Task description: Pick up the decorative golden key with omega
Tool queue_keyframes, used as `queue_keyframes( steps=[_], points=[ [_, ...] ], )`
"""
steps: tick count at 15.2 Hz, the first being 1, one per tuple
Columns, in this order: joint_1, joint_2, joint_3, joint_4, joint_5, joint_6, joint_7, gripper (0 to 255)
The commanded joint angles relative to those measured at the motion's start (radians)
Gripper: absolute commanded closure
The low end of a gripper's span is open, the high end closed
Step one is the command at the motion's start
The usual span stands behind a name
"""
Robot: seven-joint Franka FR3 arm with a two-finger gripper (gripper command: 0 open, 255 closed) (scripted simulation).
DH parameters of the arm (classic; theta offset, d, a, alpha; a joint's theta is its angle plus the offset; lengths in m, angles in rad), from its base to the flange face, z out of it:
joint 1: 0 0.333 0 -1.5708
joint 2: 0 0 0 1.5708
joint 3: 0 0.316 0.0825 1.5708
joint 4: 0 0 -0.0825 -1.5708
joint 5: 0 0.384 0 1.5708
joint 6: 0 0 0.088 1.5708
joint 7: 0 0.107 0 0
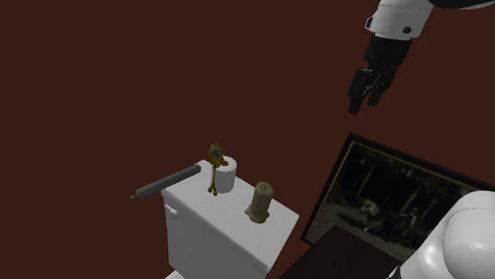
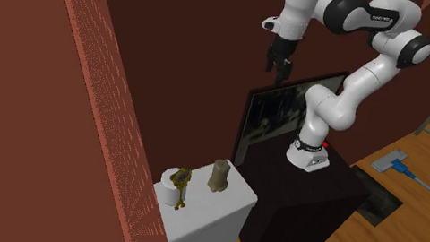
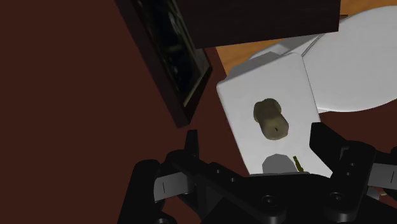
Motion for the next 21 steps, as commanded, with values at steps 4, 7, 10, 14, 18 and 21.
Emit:
queue_keyframes(
  steps=[4, 7, 10, 14, 18, 21],
  points=[
    [0.012, 0.096, 0.007, 0.013, 0.009, 0.073, -0.003, 0],
    [0.023, 0.198, 0.016, 0.037, 0.017, 0.139, -0.007, 0],
    [0.034, 0.303, 0.025, 0.071, 0.024, 0.198, -0.012, 0],
    [0.047, 0.447, 0.038, 0.134, 0.030, 0.265, -0.018, 0],
    [0.059, 0.594, 0.054, 0.216, 0.033, 0.315, -0.024, 0],
    [0.069, 0.706, 0.065, 0.290, 0.032, 0.343, -0.028, 0]
  ],
)
